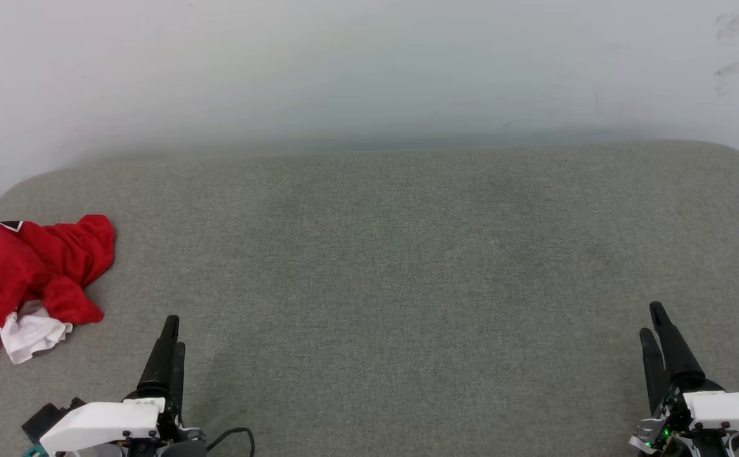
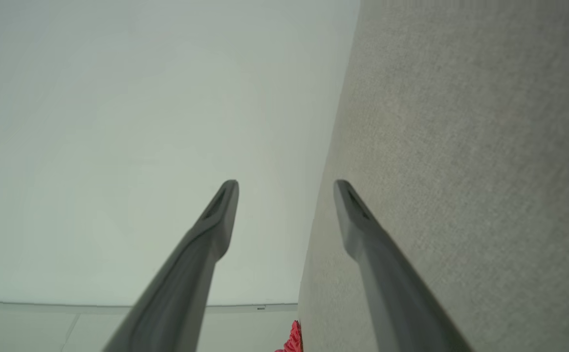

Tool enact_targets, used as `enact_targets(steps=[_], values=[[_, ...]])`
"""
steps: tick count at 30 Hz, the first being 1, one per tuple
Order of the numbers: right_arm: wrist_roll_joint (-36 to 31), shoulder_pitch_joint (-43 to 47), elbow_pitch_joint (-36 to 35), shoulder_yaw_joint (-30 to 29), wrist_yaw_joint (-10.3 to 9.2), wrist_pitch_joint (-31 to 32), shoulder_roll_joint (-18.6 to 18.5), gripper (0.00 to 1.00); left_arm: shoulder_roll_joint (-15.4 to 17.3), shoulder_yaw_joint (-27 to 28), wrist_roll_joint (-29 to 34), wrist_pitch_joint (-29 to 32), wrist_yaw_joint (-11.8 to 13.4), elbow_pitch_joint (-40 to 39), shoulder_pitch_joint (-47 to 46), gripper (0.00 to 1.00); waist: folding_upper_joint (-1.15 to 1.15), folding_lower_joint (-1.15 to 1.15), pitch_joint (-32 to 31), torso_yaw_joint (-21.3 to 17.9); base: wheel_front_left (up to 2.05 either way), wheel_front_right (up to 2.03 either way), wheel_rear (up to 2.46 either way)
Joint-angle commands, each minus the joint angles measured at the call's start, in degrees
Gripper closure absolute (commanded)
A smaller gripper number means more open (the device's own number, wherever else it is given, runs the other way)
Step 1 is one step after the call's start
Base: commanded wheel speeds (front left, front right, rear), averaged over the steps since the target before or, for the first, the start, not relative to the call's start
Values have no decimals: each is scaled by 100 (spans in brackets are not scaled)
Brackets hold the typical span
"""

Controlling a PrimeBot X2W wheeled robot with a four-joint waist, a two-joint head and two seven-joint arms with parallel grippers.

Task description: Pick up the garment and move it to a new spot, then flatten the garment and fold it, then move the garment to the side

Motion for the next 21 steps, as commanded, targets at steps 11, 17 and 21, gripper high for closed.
enact_targets(steps=[11, 17, 21], values=[[-1485, 38, -684, -100, 1, -304, -8, 0, 12, -20, 1356, -315, 358, -614, 2, 0, 0, 0, 14, 8, 0, 0, 0], [-2352, 127, -932, -76, 1, -441, -7, 0, 13, -164, 2161, -453, 592, -819, 99, 0, 0, 0, 11, 17, 0, 0, 0], [-2970, 208, -1086, 23, 1, -529, -7, 0, 14, -272, 2680, -539, 714, -931, 161, 0, 0, 0, 14, 20, 0, 0, 0]])
